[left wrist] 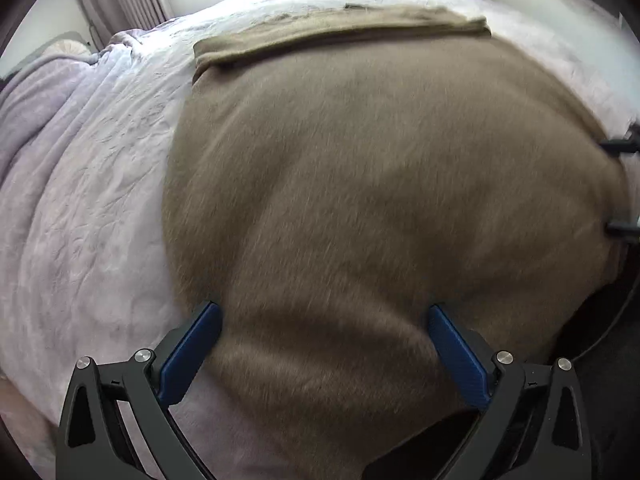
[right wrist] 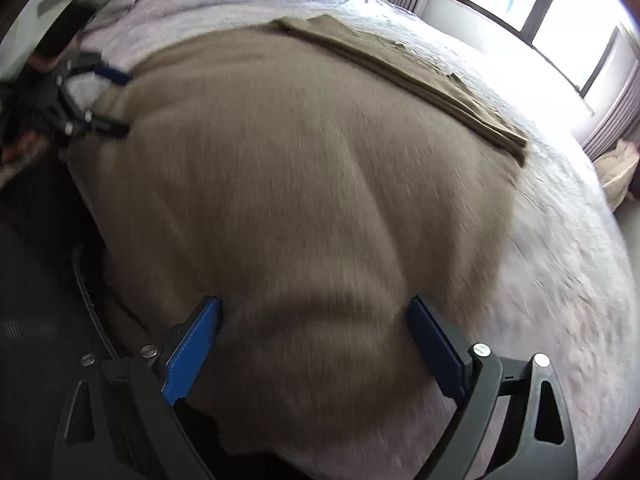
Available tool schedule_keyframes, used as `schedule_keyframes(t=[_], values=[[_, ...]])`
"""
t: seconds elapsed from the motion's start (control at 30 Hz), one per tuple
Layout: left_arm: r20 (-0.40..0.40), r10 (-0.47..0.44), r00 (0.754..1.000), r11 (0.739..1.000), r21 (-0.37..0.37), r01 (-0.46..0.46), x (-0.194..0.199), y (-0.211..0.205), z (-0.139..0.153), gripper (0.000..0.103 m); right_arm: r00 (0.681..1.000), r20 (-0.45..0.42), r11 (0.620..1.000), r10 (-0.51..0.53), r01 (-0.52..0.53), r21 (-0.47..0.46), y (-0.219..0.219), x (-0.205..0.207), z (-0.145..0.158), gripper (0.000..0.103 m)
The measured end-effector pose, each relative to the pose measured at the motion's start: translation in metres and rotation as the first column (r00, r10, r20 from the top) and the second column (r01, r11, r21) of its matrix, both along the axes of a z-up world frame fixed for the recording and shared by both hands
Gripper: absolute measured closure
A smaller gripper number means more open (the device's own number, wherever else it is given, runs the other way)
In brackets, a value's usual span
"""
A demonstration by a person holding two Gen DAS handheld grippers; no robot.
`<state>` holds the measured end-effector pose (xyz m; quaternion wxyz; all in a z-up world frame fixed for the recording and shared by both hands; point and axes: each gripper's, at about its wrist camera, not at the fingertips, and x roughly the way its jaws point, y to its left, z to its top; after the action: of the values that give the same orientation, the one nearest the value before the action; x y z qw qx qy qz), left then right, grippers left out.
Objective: Fold small clothes
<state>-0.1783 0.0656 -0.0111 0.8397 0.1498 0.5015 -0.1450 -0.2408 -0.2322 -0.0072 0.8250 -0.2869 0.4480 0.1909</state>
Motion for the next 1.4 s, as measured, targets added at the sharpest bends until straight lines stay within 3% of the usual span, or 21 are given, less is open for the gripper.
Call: schedule_keyframes(t=[0.1,0.13,0.2,0.3,0.4,0.5,0.57,0.63,0.73,0.97,1.03,1.13,1.23,1.4], values=[[0.040,-0.013,0.999,0.998,0.059,0.011,-0.015,-0.007,0.017,0.000,1.000,0.007,0.996,0.009,-0.008,-0.087,-0.003,-0.022,0.008,0.008],[0.069,-0.021,0.997,0.998,0.058,0.017,-0.017,-0.010,0.028,0.000,1.000,0.004,0.997,0.014,-0.013,-0.075,-0.009,-0.029,0.018,0.008],[0.129,-0.024,0.991,1.000,0.006,0.024,-0.012,-0.020,0.052,0.000,0.999,0.043,0.999,0.034,-0.034,-0.003,-0.003,-0.030,0.041,0.008],[0.141,-0.006,0.990,0.994,-0.110,0.022,0.008,-0.038,0.070,0.000,0.994,0.097,0.993,0.057,-0.067,0.101,0.015,-0.018,0.064,0.008],[0.103,0.013,0.995,0.988,-0.154,0.003,0.039,-0.059,0.058,0.000,0.992,0.102,0.989,0.070,-0.083,0.124,0.043,0.008,0.056,0.008],[0.028,0.067,0.997,0.989,-0.134,-0.063,0.046,-0.066,0.031,0.000,0.998,0.038,0.991,0.052,-0.057,0.121,0.051,0.029,0.030,0.008],[0.015,0.088,0.996,0.981,-0.173,-0.084,0.044,-0.061,0.022,0.000,1.000,0.000,0.992,0.022,-0.022,0.123,0.053,0.037,0.010,0.007],[0.032,0.085,0.996,0.981,-0.178,-0.078,0.039,-0.057,0.022,0.000,1.000,0.021,0.983,0.024,-0.027,0.180,0.039,0.030,0.011,0.006],[0.032,0.082,0.996,0.982,-0.172,-0.075,0.029,-0.055,0.021,0.000,1.000,0.021,0.984,0.019,-0.023,0.175,0.024,0.013,0.009,0.006],[-0.001,0.083,0.997,0.987,-0.139,-0.083,0.020,-0.036,0.023,0.000,0.999,-0.005,0.998,0.041,-0.041,0.041,0.000,-0.024,0.016,0.006],[0.005,0.098,0.995,0.987,-0.131,-0.096,0.023,-0.034,0.032,0.000,0.999,-0.032,0.997,0.037,-0.035,0.064,-0.004,-0.032,0.027,0.006],[0.049,0.097,0.994,0.984,-0.152,-0.088,0.029,-0.038,0.047,0.000,0.999,-0.005,0.988,0.042,-0.041,0.146,0.002,-0.025,0.051,0.006],[0.039,0.098,0.994,0.978,-0.188,-0.089,0.047,-0.045,0.051,0.000,0.999,0.014,0.976,0.033,-0.035,0.213,0.013,-0.005,0.064,0.006],[-0.045,0.137,0.990,0.973,-0.179,-0.142,0.070,-0.040,0.018,0.000,0.998,-0.051,0.971,-0.042,0.053,0.231,0.020,0.036,0.041,0.006]])
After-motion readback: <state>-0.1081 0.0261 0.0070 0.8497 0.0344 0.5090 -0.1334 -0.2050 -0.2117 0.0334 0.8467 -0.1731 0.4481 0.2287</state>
